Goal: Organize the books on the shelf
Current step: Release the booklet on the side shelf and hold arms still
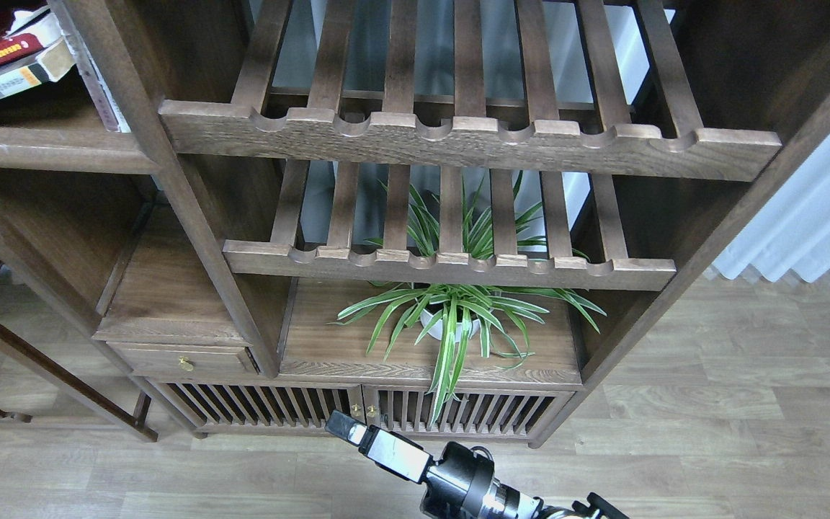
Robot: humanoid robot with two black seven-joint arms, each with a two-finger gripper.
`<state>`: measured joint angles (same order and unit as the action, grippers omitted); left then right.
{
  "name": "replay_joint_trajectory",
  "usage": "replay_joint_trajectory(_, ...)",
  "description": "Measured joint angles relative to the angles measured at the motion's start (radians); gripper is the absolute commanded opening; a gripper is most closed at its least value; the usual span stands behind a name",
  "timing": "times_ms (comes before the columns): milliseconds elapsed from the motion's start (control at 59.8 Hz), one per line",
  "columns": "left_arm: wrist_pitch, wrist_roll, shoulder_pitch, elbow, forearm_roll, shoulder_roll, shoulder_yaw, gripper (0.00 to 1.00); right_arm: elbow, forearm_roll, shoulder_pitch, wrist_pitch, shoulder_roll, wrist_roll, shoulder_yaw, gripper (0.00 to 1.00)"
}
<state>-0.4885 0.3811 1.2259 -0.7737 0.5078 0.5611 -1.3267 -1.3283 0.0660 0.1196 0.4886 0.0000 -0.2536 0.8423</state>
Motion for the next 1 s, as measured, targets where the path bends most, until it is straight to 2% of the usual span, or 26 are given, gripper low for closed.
replay_joint_trajectory(167,0.0,-0.001,-0.011,0.003,-0.008,-0.004,0.016,0.17,-0.001,0.0,0.0,0.0,0.0,0.002,0.001,0.99)
replay_joint_trajectory(234,0.0,-0.004,-0.018,0.004,-0.013,-0.007,0.019,0.3,-0.001,0.0,0.0,0.0,0.0,0.005,0.002,0.99)
replay_joint_trajectory(418,0.0,-0.011,-0.045,-0.005,-0.036,-0.005,0.014,0.37,-0.001,0.0,0.0,0.0,0.0,0.007,0.012,0.99)
replay_joint_trajectory(686,0.0,-0.01,-0.097,-0.03,-0.132,0.048,0.002,0.41,-0.002,0.0,0.0,0.0,0.0,0.007,0.014,0.99)
replay_joint_trajectory(1004,0.0,-0.014,-0.229,-0.14,-0.259,0.146,-0.054,0.41,-0.002,0.0,-0.001,0.0,0.0,0.009,0.023,0.99)
